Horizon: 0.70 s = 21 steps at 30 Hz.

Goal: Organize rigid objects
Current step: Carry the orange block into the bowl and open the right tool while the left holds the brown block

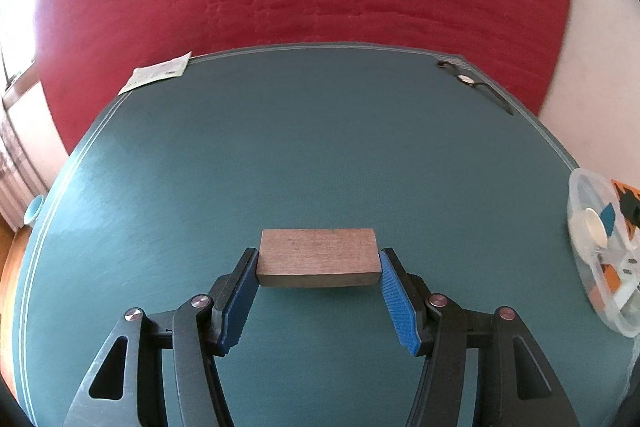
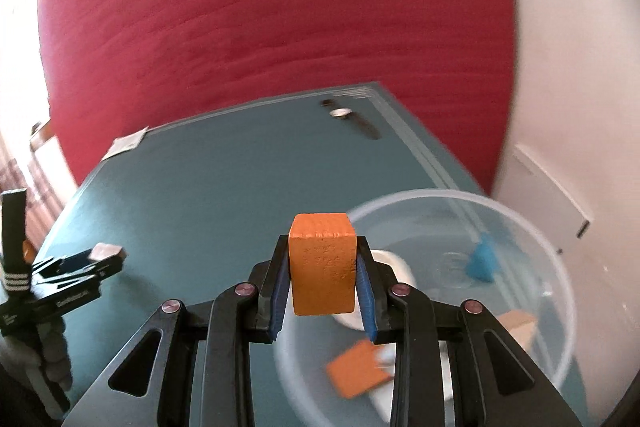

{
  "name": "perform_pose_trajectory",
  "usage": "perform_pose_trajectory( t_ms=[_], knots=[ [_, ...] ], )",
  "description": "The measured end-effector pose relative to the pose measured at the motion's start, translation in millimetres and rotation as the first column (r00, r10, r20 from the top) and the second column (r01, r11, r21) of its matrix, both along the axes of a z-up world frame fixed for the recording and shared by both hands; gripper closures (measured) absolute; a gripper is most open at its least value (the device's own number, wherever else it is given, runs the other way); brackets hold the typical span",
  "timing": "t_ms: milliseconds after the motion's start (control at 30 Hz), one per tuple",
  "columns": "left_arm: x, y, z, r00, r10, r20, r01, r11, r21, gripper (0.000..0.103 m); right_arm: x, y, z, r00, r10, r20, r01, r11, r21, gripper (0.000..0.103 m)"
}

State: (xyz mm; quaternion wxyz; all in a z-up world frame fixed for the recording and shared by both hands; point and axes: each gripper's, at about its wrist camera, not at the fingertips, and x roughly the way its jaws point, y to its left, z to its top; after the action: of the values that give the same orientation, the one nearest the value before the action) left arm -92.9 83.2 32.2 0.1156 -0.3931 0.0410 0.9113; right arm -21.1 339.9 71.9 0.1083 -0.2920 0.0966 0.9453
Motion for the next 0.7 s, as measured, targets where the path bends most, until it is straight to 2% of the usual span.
perform_pose_trajectory(
  t_ms=[233, 500, 567, 600, 700],
  knots=[
    [2, 27, 6, 0.999, -0.047, -0.011, 0.047, 0.999, -0.007, 0.041, 21, 47, -3, 0.992, -0.125, 0.008, 0.125, 0.992, -0.009, 0.072],
    [5, 53, 13, 0.995, -0.097, -0.016, 0.097, 0.995, -0.004, 0.041, 23, 75, -20, 0.987, -0.158, 0.041, 0.160, 0.985, -0.061, 0.071],
    [6, 60, 15, 0.994, -0.109, -0.018, 0.109, 0.994, -0.002, 0.041, 23, 79, -22, 0.986, -0.158, 0.049, 0.162, 0.984, -0.070, 0.063],
    [7, 64, 16, 0.993, -0.117, -0.019, 0.117, 0.993, 0.000, 0.041, 24, 82, -22, 0.986, -0.160, 0.047, 0.163, 0.984, -0.077, 0.054],
    [9, 77, 19, 0.989, -0.145, -0.022, 0.145, 0.989, 0.007, 0.041, 31, 88, -22, 0.983, -0.182, 0.033, 0.184, 0.979, -0.084, 0.053]
  ],
)
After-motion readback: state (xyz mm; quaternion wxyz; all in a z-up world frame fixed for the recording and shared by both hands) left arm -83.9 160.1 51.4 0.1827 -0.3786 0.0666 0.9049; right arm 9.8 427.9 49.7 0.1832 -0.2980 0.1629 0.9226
